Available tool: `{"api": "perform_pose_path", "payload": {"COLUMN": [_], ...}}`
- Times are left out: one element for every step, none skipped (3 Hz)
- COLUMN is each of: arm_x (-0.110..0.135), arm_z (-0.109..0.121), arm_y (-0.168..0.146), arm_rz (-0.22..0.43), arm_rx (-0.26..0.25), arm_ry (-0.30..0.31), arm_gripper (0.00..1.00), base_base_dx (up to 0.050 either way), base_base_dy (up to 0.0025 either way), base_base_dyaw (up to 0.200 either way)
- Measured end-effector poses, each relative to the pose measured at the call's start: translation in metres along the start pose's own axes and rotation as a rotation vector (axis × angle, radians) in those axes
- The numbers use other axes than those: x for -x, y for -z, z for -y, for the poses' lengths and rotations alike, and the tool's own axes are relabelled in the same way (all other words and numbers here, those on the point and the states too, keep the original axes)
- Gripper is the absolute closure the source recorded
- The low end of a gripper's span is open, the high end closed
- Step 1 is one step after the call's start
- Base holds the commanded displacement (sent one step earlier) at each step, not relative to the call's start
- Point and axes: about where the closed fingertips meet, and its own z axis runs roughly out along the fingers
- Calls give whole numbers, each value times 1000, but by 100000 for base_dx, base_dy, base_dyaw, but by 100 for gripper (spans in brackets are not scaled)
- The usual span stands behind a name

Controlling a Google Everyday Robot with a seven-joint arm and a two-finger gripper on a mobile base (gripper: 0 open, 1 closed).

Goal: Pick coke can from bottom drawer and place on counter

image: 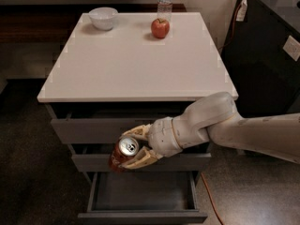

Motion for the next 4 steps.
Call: {"api": "perform_pose_path", "payload": {"arm_x": [17,38,59,81], "arm_z": [4,6,8,13], "arm_y": [12,21,31,43], "arm_rz": [-39,-75,-114,-155], "arm_rx": [2,6,9,11], "arm_ry": [-14,-10,-10,7], "arm_gripper": [100,100,100,100], "base_base_dx": [0,0,0,0], "base_base_dy": [0,0,0,0], "base_base_dyaw": [0,0,0,0]}}
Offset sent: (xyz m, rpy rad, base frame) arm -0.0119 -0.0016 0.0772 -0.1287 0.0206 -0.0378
